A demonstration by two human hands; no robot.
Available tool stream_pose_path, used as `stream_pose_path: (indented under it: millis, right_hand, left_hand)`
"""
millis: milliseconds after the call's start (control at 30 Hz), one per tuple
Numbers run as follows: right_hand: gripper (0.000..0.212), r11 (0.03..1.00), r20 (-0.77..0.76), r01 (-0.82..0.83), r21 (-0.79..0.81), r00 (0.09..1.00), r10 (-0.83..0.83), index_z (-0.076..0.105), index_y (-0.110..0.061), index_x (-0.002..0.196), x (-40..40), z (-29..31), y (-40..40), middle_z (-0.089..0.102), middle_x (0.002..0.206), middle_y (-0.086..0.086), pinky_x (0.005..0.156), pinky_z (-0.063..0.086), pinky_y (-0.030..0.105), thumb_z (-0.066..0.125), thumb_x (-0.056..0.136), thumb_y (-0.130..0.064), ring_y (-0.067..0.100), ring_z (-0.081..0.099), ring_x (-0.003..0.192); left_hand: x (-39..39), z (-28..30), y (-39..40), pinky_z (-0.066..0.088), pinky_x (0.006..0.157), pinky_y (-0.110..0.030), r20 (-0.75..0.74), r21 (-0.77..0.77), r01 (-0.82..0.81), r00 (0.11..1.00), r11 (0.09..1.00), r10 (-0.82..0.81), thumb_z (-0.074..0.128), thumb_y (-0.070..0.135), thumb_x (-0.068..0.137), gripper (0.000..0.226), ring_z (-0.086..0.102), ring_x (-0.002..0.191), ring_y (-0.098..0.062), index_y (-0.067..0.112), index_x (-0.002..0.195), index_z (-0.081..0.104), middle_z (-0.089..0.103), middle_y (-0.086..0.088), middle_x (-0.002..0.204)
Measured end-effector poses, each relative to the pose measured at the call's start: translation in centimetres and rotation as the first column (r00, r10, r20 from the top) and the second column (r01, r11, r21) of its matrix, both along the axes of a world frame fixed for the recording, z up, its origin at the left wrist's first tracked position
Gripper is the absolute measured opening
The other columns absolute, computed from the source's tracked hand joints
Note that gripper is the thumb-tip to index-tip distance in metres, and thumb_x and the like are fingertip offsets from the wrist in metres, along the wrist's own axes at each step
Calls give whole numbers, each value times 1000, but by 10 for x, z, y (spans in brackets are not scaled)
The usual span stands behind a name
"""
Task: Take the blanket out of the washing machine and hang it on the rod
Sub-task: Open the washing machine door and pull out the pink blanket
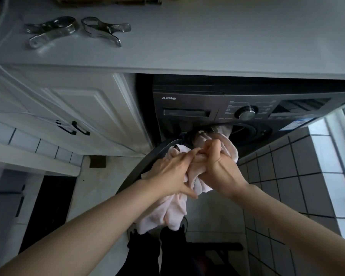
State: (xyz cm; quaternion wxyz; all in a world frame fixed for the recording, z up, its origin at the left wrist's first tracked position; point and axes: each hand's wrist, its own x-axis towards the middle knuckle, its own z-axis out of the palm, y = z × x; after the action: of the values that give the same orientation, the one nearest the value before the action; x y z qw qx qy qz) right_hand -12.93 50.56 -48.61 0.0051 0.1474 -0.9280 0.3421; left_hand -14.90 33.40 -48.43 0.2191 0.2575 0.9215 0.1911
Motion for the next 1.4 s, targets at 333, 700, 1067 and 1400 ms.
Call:
stream_pose_path:
  millis: [333, 700, 1067, 1400]
  right_hand:
    - [66, 997, 10, -53, 47, 999, 52, 45, -14, 116, -17, -12, 14, 61, 106, -8, 94, 40, 45, 77, 67, -43, 12, 46, 107]
    - [82, 945, 246, -304, 119, 931, 268, 40, -19, 134, -63, -76, 8, 39, 114, -12, 102, 27, 39, 54, 67, -65, 10, 39, 111]
    - [70, 770, 416, -514, 378, 837, 355, 42, -25, 140, -98, -113, -15, 37, 145, 0, 110, 15, 48, 61, 80, -55, 24, 20, 137]
    - [70, 786, 642, -528, 322, 732, 228, 57, -21, 123, -82, -136, 8, 65, 115, 2, 102, 34, 36, 67, 70, -66, 24, 57, 112]
  left_hand:
    - [-12, 15, -7, 32, 53, -28, -322, 57, -148, 933, 987, 158, 67, 31, 68, 21, 58, 74, -26, 24, 84, 55, 61, 4, 75]
    - [-25, 53, -43, 24, 48, -22, -456, 100, -79, 882, 992, 116, 69, 25, 61, 47, 29, 53, -19, 35, 72, 24, 27, 12, 56]
    - [-23, 83, -80, 22, 45, -19, -451, 45, 31, 892, 999, -7, 56, 27, 61, 16, 26, 50, -13, 25, 71, 43, 31, 14, 59]
    - [-26, 66, -113, 30, 46, -23, -423, -46, -63, 905, 997, 37, 64, 28, 56, 31, 47, 49, -26, 27, 78, 42, 52, 9, 61]
